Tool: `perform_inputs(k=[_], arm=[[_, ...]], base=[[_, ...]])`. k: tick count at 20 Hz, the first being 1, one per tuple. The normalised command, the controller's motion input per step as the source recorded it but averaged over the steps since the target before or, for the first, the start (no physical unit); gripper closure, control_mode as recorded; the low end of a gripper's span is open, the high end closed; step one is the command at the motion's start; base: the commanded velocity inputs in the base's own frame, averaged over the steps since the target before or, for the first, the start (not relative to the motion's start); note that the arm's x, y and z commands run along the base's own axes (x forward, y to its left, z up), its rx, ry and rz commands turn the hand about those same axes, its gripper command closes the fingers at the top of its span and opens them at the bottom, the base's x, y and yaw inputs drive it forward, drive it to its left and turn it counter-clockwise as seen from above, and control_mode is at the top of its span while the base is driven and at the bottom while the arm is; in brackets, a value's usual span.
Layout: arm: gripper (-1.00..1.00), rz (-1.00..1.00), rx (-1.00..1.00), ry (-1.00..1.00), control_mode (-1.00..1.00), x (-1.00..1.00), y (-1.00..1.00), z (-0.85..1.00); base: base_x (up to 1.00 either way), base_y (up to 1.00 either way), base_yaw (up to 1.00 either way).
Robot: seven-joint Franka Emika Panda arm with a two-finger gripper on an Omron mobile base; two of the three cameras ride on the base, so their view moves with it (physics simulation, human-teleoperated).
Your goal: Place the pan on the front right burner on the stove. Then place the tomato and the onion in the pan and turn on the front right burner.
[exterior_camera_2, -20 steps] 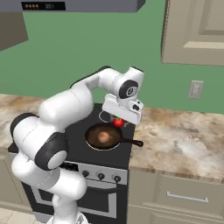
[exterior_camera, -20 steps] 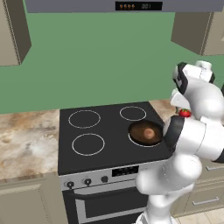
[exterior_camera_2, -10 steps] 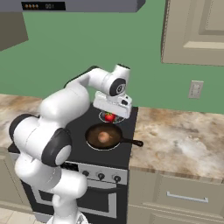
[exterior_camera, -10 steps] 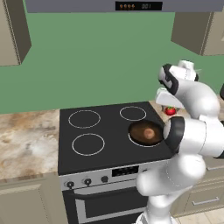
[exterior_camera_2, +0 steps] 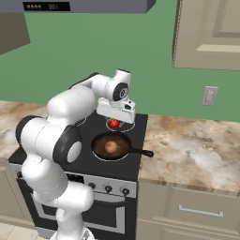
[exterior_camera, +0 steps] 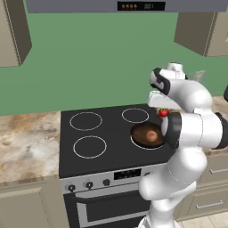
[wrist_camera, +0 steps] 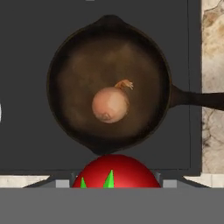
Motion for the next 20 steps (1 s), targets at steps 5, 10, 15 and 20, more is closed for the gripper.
perform_inputs(k=[5, 10, 15, 20], arm=[[1.0, 0.0, -0.16, -0.03, -1.0, 0.29, 0.24, -0.52], [1.0, 0.0, -0.1, -0.05, -1.0, 0.37, 0.04, -0.35], [1.0, 0.01, -0.02, -0.02, -1.0, 0.47, 0.0, -0.26], [1.0, 0.0, 0.0, 0.0, -1.0, 0.27, 0.0, -0.27]], base=[[0.0, 0.0, 0.0], [0.0, 0.0, 0.0], [0.0, 0.0, 0.0], [0.0, 0.0, 0.0]])
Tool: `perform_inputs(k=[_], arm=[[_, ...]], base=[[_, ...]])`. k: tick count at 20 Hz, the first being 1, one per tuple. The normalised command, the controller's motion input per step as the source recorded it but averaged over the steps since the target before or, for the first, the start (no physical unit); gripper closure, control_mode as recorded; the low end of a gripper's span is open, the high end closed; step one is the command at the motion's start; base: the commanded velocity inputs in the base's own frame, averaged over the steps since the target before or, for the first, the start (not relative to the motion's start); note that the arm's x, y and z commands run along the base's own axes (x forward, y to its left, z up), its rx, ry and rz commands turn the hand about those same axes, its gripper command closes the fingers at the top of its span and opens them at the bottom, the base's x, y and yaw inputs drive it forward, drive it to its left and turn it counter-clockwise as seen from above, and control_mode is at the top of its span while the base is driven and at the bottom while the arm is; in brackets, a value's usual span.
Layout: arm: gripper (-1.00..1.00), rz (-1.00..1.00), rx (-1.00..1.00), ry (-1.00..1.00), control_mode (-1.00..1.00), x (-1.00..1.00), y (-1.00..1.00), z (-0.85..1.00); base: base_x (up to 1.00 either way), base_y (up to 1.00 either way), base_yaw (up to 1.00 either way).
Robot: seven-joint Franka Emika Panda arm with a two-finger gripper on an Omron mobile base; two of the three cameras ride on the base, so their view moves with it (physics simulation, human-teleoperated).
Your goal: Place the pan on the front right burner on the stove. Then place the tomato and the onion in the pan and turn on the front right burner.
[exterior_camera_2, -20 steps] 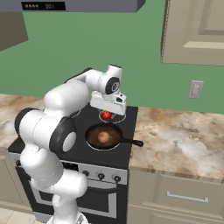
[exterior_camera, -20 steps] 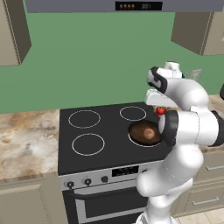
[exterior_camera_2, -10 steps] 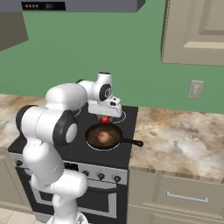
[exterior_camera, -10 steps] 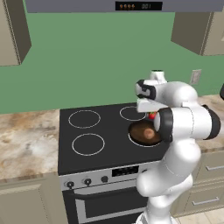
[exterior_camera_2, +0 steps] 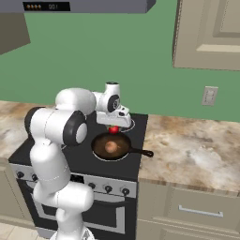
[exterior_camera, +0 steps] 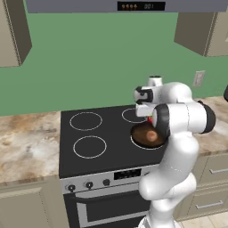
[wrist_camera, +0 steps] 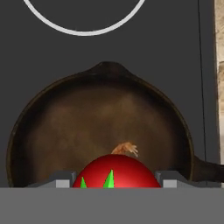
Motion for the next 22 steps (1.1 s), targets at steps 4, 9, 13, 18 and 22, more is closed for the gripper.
perform_inputs(k=[4, 9, 13, 18, 22], arm=[[1.0, 0.0, 0.0, 0.0, -1.0, 0.18, 0.0, -0.32], [1.0, 0.0, 0.0, 0.0, -1.0, 0.13, 0.0, -0.3], [1.0, 0.0, 0.0, 0.0, -1.0, 0.0, 0.0, -0.23], [1.0, 0.0, 0.0, 0.0, -1.0, 0.0, 0.0, -0.25], [1.0, 0.0, 0.0, 0.0, -1.0, 0.06, 0.0, -0.25]], base=[[0.0, 0.0, 0.0], [0.0, 0.0, 0.0], [0.0, 0.0, 0.0], [0.0, 0.0, 0.0], [0.0, 0.0, 0.0]])
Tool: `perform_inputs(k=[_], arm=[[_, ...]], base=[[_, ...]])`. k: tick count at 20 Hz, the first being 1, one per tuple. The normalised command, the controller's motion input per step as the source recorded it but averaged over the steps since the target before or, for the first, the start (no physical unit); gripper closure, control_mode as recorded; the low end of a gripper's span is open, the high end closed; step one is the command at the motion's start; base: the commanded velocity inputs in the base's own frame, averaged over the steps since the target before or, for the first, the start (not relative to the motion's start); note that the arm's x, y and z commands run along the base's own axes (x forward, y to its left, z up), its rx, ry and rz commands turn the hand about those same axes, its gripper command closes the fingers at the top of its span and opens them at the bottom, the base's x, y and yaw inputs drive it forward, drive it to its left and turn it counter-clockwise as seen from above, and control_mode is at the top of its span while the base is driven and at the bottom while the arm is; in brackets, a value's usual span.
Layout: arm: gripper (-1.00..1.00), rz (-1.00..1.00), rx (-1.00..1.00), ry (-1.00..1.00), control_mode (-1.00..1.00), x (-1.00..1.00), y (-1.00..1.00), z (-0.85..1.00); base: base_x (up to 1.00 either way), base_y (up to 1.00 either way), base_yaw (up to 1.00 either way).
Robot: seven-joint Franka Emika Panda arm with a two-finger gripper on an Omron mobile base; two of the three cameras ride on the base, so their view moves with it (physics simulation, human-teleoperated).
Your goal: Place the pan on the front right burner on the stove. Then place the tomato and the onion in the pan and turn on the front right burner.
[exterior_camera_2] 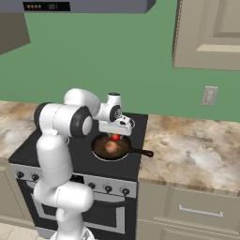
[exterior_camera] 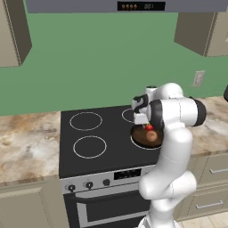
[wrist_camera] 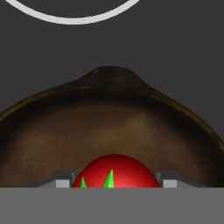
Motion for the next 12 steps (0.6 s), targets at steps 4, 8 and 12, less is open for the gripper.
perform_inputs(k=[4, 8, 12], arm=[[-1.0, 0.0, 0.0, 0.0, -1.0, 0.14, 0.0, -0.15], [-1.0, 0.0, 0.0, -0.01, -1.0, 0.04, 0.0, -0.01], [-1.0, 0.0, 0.0, -0.02, -1.0, 0.0, 0.0, 0.0]], base=[[0.0, 0.0, 0.0], [0.0, 0.0, 0.0], [0.0, 0.0, 0.0]])
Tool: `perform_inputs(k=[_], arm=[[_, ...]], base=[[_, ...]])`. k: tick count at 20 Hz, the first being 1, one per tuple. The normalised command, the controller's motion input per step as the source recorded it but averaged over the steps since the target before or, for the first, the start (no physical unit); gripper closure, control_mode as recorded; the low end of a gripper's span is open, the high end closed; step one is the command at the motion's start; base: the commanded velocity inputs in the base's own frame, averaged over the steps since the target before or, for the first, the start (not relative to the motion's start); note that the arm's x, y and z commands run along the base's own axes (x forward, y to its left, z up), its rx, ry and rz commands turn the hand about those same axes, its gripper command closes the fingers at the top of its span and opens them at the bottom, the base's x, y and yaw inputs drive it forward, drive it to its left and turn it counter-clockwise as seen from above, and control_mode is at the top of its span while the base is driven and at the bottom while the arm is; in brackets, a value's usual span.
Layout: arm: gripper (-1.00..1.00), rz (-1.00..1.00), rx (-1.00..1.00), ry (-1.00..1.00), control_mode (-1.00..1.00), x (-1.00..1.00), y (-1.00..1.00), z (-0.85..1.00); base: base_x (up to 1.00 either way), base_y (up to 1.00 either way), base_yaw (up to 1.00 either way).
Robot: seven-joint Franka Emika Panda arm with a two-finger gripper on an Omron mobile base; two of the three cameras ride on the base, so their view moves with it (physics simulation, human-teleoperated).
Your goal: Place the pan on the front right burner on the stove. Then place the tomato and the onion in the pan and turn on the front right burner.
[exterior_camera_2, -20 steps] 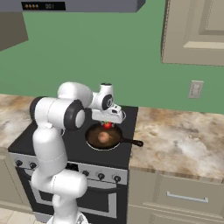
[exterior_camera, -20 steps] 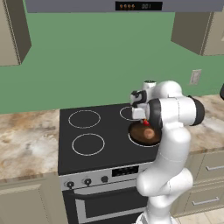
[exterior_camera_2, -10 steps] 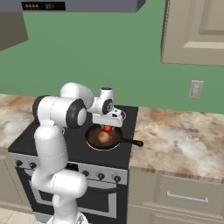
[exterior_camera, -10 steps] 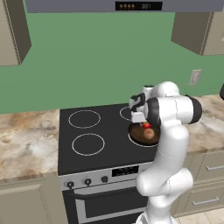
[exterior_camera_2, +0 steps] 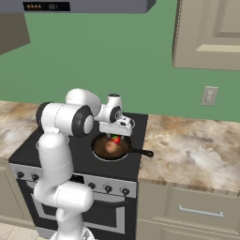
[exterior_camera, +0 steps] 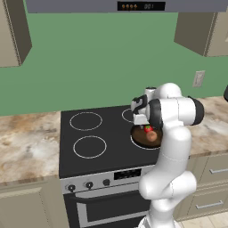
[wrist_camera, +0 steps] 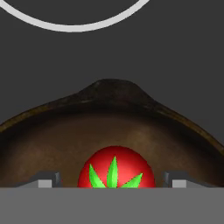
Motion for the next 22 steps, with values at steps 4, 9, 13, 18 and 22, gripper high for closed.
perform_inputs(k=[4, 9, 13, 18, 22], arm=[[-1.0, 0.0, 0.0, -0.03, -1.0, -0.01, 0.0, 0.02], [-1.0, 0.0, -0.01, -0.15, -1.0, -0.52, 0.0, 0.63], [-1.0, 0.0, -0.02, -0.22, -1.0, -0.88, 0.0, 1.0], [-1.0, 0.0, 0.0, -0.11, -1.0, -0.89, 0.0, 0.82], [-1.0, 0.0, 0.04, 0.0, -1.0, -0.94, -0.16, 0.62]], base=[[0.0, 0.0, 0.0], [0.0, 0.0, 0.0], [0.0, 0.0, 0.0], [0.0, 0.0, 0.0], [0.0, 0.0, 0.0]])
